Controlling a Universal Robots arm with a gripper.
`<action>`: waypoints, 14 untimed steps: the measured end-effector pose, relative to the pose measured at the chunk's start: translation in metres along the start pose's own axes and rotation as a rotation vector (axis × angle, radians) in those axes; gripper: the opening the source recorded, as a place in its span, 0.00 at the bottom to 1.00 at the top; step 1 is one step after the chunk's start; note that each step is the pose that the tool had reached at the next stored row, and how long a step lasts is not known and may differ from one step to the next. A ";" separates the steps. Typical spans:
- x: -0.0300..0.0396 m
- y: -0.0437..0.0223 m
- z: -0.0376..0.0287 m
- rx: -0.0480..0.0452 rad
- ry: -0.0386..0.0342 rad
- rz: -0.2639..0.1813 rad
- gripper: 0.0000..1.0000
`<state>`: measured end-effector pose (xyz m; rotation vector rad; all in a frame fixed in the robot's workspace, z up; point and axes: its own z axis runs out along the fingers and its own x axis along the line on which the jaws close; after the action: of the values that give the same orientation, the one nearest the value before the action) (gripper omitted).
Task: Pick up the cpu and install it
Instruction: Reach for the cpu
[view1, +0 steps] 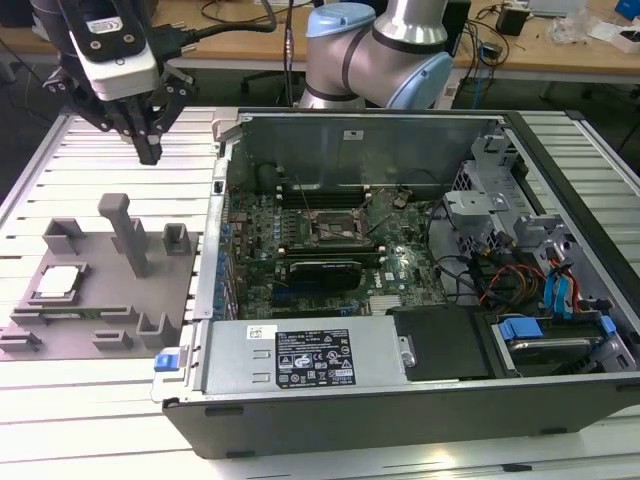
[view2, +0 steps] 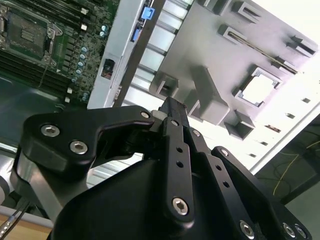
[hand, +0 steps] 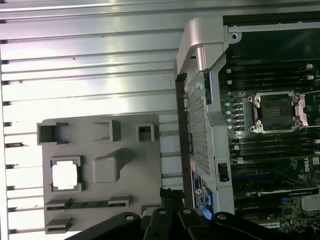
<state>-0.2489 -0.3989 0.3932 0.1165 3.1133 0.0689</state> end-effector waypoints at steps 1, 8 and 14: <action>0.0018 -0.0001 -0.0001 0.0000 0.0000 0.000 0.11; 0.0134 -0.0010 -0.0003 -0.0003 0.0000 0.000 0.11; 0.0297 -0.0022 -0.0007 -0.0005 -0.0001 0.000 0.11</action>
<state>-0.2787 -0.3988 0.3931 0.1167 3.1132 0.0697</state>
